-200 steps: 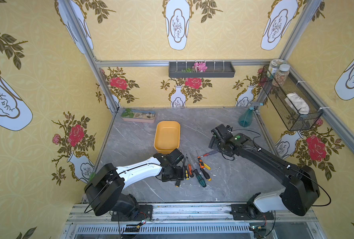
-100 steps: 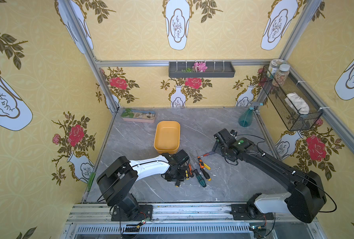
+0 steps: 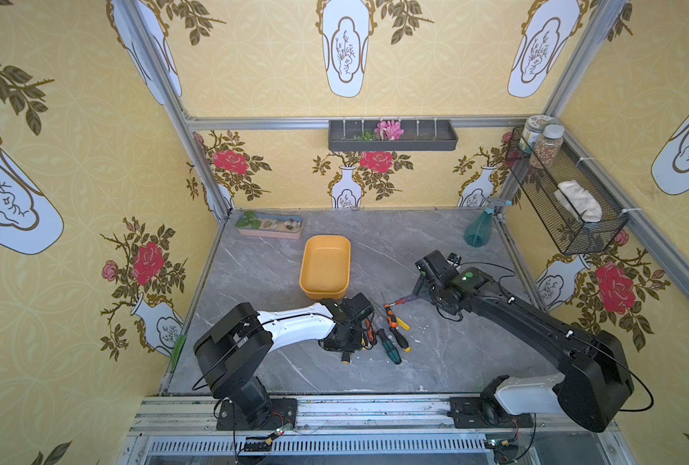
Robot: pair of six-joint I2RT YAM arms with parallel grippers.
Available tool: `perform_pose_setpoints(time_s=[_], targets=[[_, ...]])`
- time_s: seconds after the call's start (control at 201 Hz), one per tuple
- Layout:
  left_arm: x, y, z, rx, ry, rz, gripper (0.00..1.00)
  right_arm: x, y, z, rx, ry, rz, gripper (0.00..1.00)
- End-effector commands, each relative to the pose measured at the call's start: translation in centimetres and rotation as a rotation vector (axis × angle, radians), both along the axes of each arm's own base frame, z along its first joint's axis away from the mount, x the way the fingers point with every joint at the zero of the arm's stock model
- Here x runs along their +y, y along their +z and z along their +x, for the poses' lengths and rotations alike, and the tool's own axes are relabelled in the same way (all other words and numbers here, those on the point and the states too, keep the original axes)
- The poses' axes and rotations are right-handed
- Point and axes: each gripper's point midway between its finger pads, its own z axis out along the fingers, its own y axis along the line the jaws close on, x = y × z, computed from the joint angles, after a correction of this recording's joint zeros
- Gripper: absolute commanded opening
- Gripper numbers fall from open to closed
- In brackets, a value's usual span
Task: Put the screwdriver on the desktop into the storage box
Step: Pick up the screwdriver from the center of the board, then place the screwdriver in the storage box.
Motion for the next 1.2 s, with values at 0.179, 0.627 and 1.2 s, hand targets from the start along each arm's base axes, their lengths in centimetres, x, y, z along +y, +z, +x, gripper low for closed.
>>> perform_pose_setpoints(time_s=[0.179,0.627,1.2], targets=[[2.3,1.5,-0.1,-0.060,0.037,0.057,0.01,0.1,0.5,0.7,-0.028,-0.002,-0.001,0.82],[6.2,12.8,10.4,-0.344,0.146,0.011,0.00,1.0,0.7,1.4,-0.025,0.020,0.005,0.82],[9.8,6.0,22.3,-0.313,0.139,0.111,0.07,3.5,0.3,3.6,-0.001,0.048,0.015,0.82]])
